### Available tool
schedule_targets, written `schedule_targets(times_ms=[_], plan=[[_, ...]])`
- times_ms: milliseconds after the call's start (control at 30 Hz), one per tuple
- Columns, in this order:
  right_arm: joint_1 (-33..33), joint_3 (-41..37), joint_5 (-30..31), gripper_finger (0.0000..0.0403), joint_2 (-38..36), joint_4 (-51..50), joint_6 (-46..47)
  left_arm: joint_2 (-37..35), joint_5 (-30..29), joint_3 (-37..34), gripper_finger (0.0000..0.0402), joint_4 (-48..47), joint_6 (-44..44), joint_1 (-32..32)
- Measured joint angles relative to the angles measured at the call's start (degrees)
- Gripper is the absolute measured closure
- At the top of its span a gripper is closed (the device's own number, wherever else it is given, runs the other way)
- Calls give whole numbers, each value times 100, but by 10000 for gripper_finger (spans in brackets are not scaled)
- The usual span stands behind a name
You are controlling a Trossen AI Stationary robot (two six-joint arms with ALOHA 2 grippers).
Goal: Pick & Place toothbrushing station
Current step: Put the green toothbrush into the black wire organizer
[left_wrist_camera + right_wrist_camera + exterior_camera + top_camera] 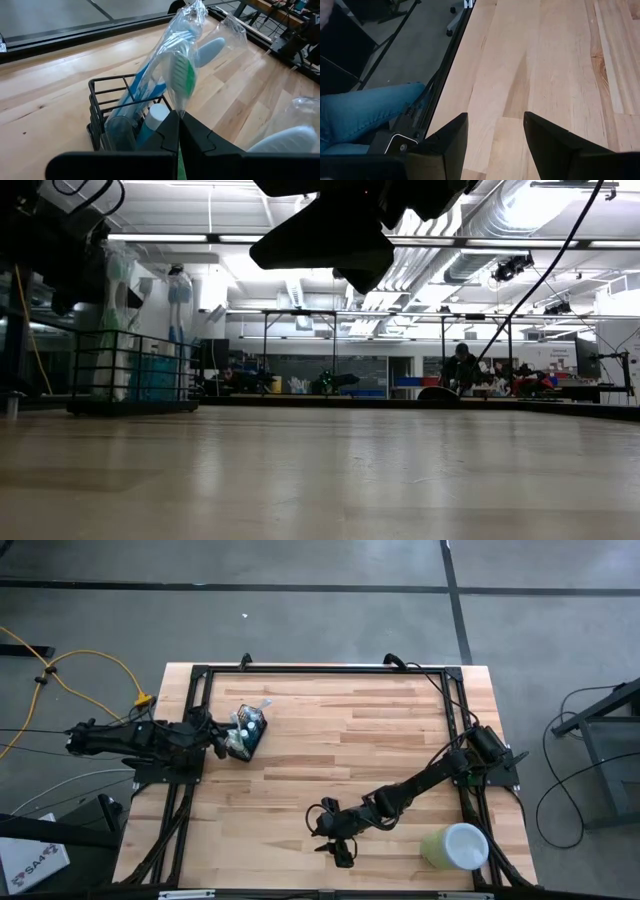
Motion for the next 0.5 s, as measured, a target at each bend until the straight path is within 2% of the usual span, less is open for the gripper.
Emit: schedule_targets(times_ms=[167,300,500], plan=[[0,0,0,219,0,0,1,0,-62,-80,401,282,479,-45],[0,0,-1,219,0,-8,1,7,-497,-92,401,538,940,-189],[0,0,0,219,0,-98,2,6,-821,-92,401,545,974,-347]])
